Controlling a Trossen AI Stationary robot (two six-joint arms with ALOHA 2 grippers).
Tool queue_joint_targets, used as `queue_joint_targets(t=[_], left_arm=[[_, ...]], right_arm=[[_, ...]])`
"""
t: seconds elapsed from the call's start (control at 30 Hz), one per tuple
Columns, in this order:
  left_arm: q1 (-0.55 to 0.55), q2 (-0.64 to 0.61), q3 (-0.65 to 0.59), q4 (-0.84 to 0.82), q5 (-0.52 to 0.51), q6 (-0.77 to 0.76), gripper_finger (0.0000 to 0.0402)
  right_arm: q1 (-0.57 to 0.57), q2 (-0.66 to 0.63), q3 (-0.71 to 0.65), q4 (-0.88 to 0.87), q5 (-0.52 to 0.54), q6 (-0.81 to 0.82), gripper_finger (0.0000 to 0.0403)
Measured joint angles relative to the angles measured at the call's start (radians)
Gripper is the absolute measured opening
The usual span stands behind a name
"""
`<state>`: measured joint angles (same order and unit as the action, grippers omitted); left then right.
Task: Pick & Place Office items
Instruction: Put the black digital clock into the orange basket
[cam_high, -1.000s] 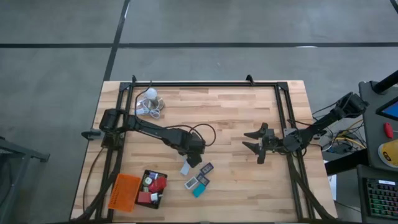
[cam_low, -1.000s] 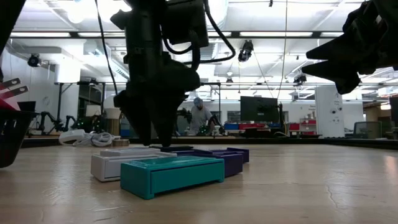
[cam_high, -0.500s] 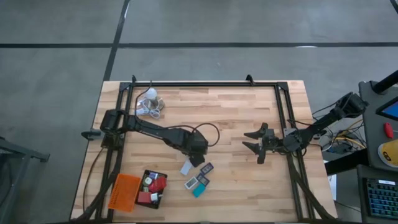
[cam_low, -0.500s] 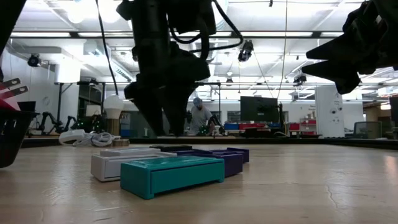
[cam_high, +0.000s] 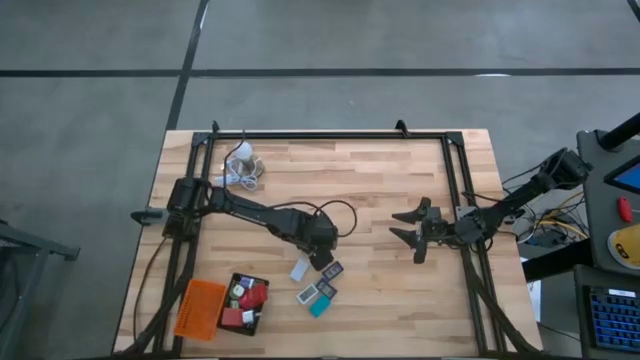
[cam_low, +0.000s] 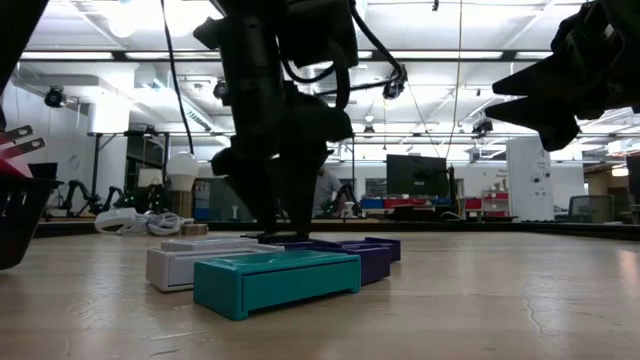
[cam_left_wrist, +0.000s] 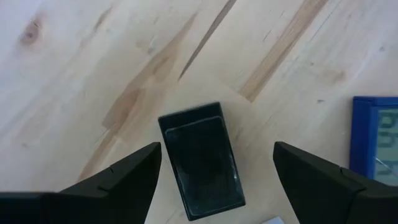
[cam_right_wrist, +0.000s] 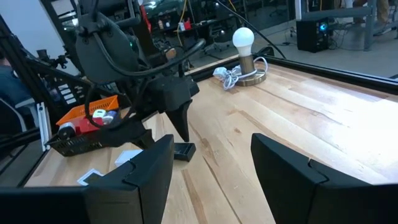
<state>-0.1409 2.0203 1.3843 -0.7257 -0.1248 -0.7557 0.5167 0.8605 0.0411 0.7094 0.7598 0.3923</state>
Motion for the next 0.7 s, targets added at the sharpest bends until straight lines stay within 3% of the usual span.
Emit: queue_joint_targets(t=[0.7], left_arm=[[0.012,0.005,-0.06,0.021,0.027,-0.027,0.0312]], right_arm=[[0.0,0.002,0.0,0.001,0.0,0.0,0.021]])
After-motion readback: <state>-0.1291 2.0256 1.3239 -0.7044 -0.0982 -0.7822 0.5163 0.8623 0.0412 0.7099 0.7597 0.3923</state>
